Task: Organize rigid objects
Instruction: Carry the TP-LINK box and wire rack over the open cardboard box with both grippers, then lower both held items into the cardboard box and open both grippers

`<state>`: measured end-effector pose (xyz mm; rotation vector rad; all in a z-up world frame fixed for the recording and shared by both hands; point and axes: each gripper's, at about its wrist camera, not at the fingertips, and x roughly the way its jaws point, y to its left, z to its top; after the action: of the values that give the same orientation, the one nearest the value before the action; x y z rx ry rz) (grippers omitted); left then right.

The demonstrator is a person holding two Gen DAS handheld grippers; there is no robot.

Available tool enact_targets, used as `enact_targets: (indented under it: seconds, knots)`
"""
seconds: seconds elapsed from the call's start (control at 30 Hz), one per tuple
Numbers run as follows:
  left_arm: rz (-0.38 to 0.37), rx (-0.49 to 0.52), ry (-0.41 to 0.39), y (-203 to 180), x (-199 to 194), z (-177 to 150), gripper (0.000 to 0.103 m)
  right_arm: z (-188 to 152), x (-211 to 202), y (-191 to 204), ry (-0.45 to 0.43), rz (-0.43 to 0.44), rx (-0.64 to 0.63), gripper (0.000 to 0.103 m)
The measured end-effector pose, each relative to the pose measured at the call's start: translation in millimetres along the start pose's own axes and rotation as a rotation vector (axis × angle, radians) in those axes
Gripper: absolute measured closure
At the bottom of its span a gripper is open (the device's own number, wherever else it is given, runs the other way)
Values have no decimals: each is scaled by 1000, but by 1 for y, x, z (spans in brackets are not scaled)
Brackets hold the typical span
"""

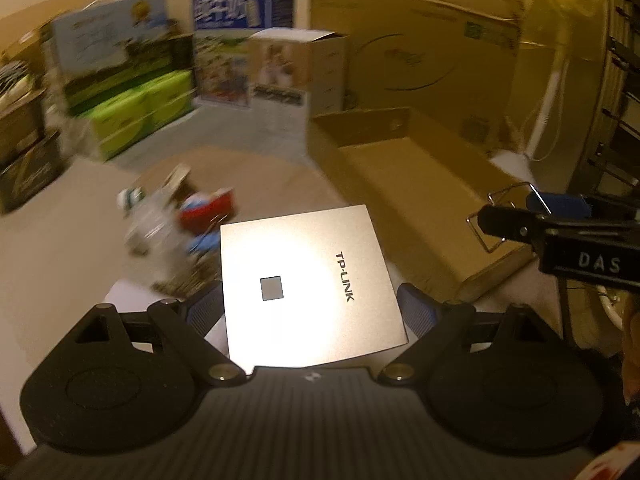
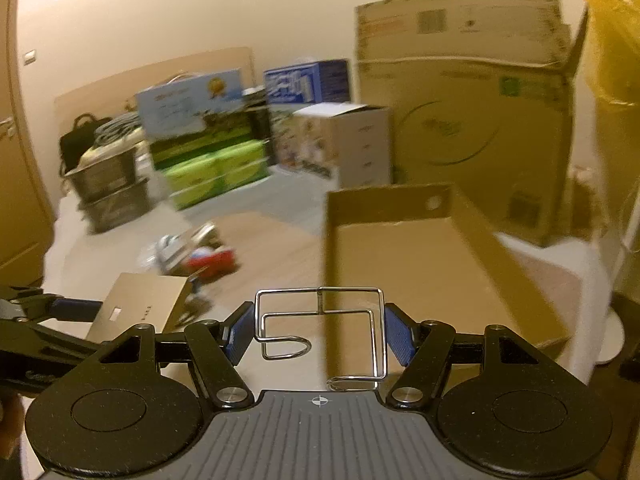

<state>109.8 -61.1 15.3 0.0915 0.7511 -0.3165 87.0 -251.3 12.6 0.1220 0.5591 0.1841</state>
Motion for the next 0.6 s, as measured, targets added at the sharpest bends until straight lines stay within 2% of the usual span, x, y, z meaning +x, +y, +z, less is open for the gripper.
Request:
enact_targets:
  seconds: [0.33, 0.6]
  knots:
    - [-88, 64, -1, -64, 42, 40, 12, 25, 12, -87, 16, -78, 62, 35]
    - [-112, 90, 24, -93, 78, 50, 12, 27, 34, -130, 45, -89, 122, 35]
